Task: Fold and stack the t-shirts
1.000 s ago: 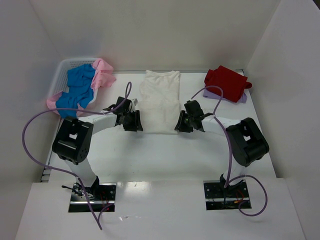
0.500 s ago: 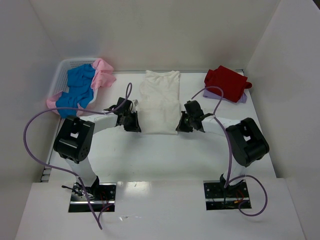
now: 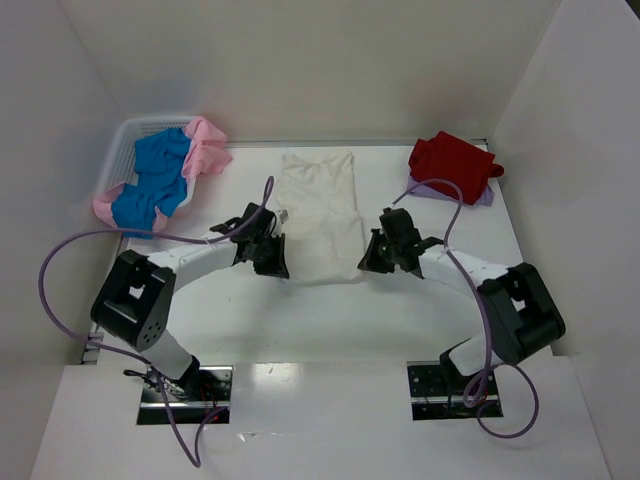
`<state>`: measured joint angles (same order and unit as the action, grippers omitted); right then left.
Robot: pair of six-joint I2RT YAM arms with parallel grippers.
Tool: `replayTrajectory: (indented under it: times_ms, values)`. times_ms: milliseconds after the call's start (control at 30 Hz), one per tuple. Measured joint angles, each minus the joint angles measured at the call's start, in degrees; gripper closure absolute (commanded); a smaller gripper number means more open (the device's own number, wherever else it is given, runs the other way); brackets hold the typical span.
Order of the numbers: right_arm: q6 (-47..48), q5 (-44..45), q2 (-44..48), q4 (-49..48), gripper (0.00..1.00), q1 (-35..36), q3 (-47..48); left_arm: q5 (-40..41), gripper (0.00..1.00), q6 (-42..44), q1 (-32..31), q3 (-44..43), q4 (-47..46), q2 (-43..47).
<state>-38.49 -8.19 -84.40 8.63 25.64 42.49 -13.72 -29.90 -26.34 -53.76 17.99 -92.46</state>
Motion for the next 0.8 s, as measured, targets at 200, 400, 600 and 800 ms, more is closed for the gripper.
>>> replayTrajectory:
  times_ms: [200,400,600,800]
  values:
    - [-1.1,-0.3,7.6,5.2,1.00,1.5,-1.8,0.0,1.00,-2.2,-2.5,3.3,3.9,8.3]
    - [-2.6,-0.7,17.9,10.9,1.00,2.8,-1.8,0.1,1.00,-4.5,-2.5,4.4,10.5,18.4]
    - [-3.7,-1.7,23.3,14.9,1.00,2.8,-0.4,0.4,1.00,-5.1,-2.5,-1.5,15.8,23.7]
    - [-2.4,-1.8,20.3,15.2,1.00,1.8,5.5,2.1,1.00,-4.4,-2.0,-8.2,17.0,21.8]
